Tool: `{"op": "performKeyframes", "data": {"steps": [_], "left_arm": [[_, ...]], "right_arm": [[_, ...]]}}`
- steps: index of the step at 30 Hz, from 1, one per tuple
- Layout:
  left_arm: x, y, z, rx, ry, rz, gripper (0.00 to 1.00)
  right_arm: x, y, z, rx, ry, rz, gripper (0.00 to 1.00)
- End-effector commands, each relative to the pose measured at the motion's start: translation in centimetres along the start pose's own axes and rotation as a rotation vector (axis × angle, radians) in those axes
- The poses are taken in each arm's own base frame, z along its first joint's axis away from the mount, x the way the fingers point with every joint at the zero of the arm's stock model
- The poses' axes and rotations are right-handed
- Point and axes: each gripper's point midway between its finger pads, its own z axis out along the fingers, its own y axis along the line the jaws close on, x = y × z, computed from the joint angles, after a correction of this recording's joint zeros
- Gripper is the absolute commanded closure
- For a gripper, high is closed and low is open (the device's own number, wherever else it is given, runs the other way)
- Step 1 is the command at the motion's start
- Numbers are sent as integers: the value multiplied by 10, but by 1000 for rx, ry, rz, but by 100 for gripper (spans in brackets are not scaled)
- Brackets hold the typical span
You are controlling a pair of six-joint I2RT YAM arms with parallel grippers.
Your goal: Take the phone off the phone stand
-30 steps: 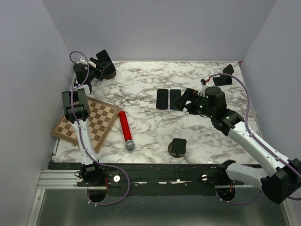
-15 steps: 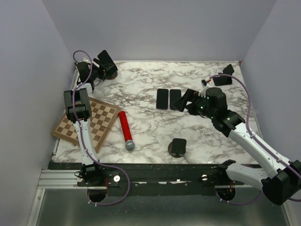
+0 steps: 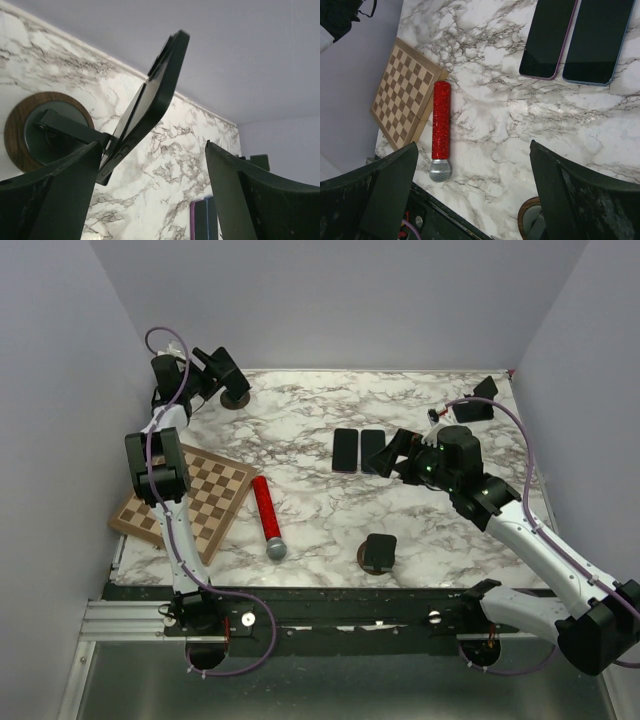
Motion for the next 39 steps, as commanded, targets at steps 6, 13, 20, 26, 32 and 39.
{"op": "performKeyframes", "data": {"steps": [6,13,20,26,32,39], "left_arm": [[-50,-22,-9,-4,-22,194,10],[-61,-22,-12,-34,-60,275,23],[-61,-25,-8,-3,-50,294,45],[-62,-21,-2,-11,-37,298,48],[-62,-15,1,-23,-39,280,50],[-63,-12,4,-23,-49,254,56]], "right_arm": [[2,3,4,-21,13,-4,0],[2,2,7,-18,20,-4,0],[4,2,10,-19,31,-4,0],[3,3,9,-21,30,-4,0],[4,2,10,-18,33,1,0],[5,2,11,-16,36,2,0]]}}
